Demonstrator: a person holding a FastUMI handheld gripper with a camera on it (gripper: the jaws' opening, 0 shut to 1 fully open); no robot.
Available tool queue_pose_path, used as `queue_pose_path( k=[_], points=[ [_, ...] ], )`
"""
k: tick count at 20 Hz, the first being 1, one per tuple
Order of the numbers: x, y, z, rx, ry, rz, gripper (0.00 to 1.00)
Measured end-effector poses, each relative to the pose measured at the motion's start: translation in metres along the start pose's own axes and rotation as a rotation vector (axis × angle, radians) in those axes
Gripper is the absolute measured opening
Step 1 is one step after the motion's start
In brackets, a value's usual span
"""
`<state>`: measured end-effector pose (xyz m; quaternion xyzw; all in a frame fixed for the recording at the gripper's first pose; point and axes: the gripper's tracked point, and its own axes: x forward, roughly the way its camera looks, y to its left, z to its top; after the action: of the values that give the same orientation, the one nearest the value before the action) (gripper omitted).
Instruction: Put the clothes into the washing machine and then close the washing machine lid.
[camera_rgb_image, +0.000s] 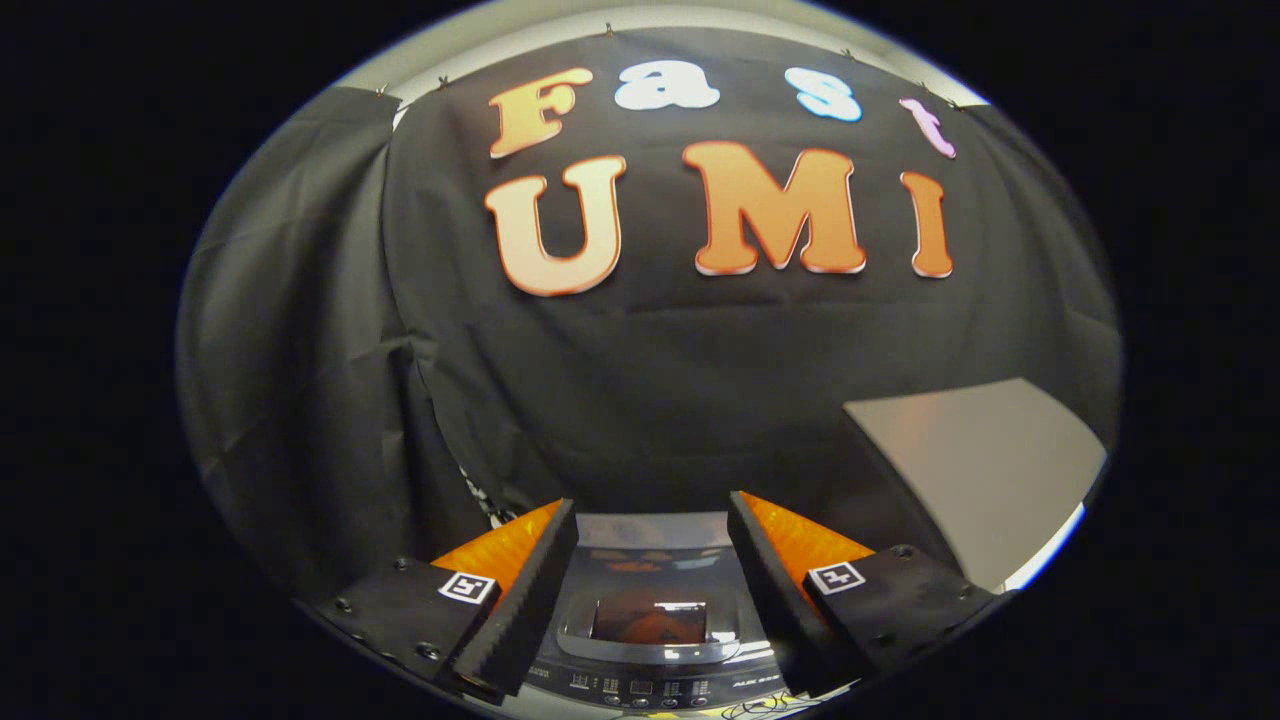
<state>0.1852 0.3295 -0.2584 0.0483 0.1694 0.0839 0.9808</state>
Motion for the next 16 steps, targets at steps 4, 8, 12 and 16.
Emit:
queue_pose_path(
  k=[4,8,12,16],
  points=[
    [-0.047,-0.031,0.064,-0.015,-0.089,-0.039,0.98],
    [-0.096,-0.083,0.108,-0.052,-0.166,-0.090,0.98],
    [-0.159,-0.135,0.141,-0.055,-0.240,-0.139,0.98],
    [-0.216,-0.183,0.168,-0.058,-0.307,-0.185,0.98]
  ],
)
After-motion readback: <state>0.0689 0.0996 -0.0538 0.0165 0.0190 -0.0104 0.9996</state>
